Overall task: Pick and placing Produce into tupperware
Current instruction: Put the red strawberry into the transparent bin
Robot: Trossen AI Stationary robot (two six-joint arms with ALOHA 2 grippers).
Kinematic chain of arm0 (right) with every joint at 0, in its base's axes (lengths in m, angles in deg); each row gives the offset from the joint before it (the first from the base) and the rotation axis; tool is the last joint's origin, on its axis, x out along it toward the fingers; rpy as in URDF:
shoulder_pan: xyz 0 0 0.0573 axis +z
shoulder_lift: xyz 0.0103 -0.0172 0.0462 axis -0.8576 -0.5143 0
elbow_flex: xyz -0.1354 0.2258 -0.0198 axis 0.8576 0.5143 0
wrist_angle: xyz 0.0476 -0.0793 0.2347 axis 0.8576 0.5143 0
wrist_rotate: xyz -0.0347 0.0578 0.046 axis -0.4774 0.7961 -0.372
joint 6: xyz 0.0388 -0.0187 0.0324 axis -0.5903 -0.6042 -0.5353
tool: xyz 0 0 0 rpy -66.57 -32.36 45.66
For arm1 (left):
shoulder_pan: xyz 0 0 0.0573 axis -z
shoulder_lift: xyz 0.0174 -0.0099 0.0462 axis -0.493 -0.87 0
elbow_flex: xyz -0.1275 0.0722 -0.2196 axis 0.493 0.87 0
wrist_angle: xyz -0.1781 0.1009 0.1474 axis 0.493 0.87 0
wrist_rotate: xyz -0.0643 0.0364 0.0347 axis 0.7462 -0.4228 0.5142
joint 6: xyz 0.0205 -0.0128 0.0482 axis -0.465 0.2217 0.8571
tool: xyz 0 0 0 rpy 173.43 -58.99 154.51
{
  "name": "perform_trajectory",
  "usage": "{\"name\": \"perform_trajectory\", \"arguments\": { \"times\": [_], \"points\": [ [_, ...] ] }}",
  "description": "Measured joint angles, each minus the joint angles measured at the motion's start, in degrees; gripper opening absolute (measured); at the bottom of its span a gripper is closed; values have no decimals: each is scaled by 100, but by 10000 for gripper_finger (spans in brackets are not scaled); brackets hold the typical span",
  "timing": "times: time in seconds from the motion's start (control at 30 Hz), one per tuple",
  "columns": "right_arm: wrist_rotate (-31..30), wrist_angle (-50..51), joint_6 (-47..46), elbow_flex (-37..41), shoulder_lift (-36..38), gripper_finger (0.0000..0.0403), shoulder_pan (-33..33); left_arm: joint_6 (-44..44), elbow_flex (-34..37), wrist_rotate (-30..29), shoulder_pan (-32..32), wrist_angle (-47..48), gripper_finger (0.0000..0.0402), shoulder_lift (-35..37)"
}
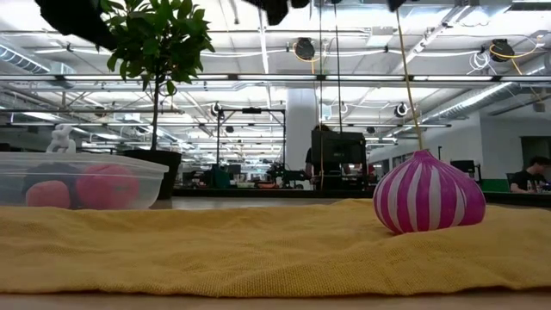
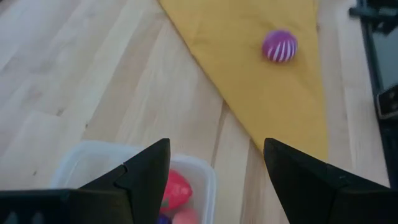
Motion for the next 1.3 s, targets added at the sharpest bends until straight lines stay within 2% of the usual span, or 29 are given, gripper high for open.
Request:
{"name": "perform_trajectory", "arguments": {
  "times": [0.33,0.47,0.83,1.3],
  "points": [
    [18,428,227,-1647,-1298,105,-175,-388,0,173,142,834,264,5],
    [18,431,233,-2019,-1657,105,-236,-704,0,113,278,1306,264,88],
    [622,-395,-271,-2169,-2047,105,-495,-964,0,-850,789,1744,264,643],
    [898,-1150,-392,-2158,-2164,105,-514,-837,0,-1673,785,1498,264,647]
  ]
}}
